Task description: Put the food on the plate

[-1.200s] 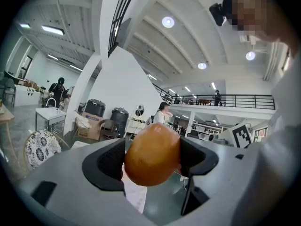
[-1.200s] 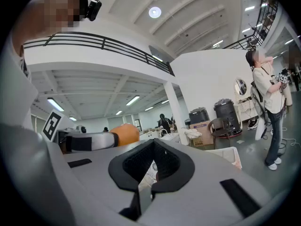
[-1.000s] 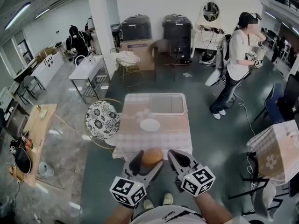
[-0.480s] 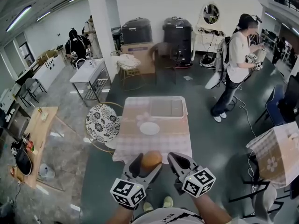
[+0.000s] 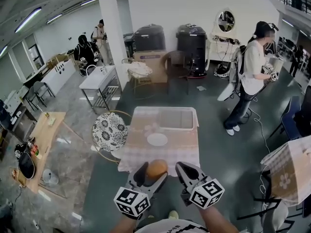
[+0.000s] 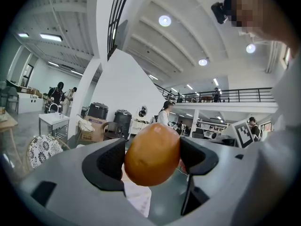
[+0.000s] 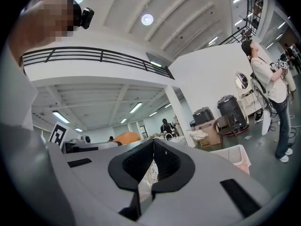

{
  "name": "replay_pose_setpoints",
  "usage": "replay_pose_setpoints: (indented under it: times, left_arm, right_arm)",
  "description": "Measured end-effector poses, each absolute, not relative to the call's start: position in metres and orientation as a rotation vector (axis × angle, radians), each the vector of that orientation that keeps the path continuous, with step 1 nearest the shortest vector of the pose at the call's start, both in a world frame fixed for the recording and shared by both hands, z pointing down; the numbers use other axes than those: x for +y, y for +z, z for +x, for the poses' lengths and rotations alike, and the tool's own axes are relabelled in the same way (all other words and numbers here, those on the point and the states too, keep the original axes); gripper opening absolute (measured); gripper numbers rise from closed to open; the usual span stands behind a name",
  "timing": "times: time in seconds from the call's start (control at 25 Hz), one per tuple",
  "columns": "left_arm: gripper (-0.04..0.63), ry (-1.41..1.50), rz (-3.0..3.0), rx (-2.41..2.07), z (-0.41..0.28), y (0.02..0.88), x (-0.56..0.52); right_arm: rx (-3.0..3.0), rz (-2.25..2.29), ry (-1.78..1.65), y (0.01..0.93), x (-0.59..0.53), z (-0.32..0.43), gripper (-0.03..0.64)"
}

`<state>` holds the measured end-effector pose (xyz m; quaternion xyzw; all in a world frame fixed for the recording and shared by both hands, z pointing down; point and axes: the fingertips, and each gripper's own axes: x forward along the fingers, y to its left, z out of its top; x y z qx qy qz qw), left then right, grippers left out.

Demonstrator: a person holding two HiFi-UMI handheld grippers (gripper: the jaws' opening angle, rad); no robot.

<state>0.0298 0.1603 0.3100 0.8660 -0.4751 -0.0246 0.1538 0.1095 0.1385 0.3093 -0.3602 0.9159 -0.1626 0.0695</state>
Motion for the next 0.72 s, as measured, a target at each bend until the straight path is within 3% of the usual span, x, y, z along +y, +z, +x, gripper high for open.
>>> replay_pose_setpoints:
  times: [0.72]
  left_arm:
    - [0.356, -0.041, 2.442, -1.372, 0.012, 0.33, 0.122]
  right_arm:
    - [2.764, -1.111, -0.533, 0.326, 0.102, 0.1, 0.015]
